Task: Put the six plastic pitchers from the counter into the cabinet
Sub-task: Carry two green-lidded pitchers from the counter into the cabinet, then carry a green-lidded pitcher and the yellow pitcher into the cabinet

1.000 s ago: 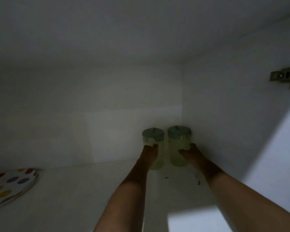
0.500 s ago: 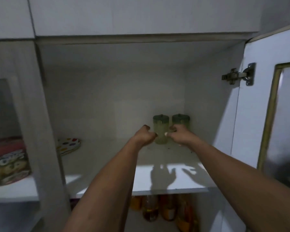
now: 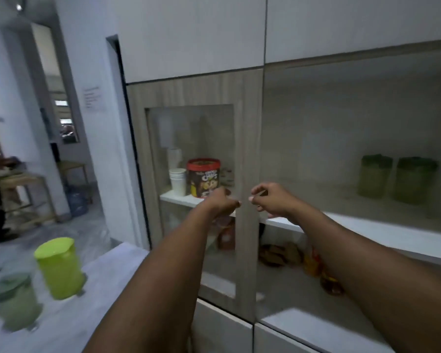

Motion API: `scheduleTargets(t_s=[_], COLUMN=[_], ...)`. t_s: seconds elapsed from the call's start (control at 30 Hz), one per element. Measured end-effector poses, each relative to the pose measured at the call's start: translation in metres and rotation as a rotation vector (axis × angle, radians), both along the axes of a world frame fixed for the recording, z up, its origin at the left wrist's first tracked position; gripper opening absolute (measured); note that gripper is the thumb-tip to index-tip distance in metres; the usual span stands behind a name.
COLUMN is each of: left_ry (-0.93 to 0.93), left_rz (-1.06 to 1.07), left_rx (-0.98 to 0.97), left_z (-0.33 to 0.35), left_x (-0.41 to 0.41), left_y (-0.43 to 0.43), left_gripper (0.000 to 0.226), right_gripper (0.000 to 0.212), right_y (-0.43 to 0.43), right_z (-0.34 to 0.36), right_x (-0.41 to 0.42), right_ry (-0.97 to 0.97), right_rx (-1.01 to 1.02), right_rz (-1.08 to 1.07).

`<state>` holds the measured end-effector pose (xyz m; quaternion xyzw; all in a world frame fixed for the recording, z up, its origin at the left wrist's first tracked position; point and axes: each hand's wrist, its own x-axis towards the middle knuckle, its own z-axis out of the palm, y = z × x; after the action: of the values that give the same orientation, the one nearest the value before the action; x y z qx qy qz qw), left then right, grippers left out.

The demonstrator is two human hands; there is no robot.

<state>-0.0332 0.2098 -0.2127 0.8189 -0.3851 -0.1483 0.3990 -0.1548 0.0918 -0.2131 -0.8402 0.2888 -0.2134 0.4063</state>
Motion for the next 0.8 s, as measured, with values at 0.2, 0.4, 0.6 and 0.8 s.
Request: scheduleTargets(t_s=[0.2,0.4,0.6,0.8], left_ry=[0.043,0.067,0.165,0.246], left_rz=[0.182,0.526,0.674,0.817], left_rx=[0.055,0.151,0.208,0.307], left_z=[-0.029,-0.074,-0.132,-0.209], left_x=[0.112,0.237,0.326,0.398], left_y=[0.153,0.307,0.385,0.396], left_gripper=[0.05,0.061,0.061,0.075], right_gripper=[0.01,0.026,0.023,0.043], right_y=[0.104,0.215,0.274,0.285], right_z=[-0.024,-0.077,-0.132,-0.193], right_x=[0.15,0.287,0.383,0.488], right_ry=[0.046,0.099,0.167,0.294], right_rx=[0.011,0.034,0.14,0.181], right_rz=[0.192,0.361,0.44,0.495])
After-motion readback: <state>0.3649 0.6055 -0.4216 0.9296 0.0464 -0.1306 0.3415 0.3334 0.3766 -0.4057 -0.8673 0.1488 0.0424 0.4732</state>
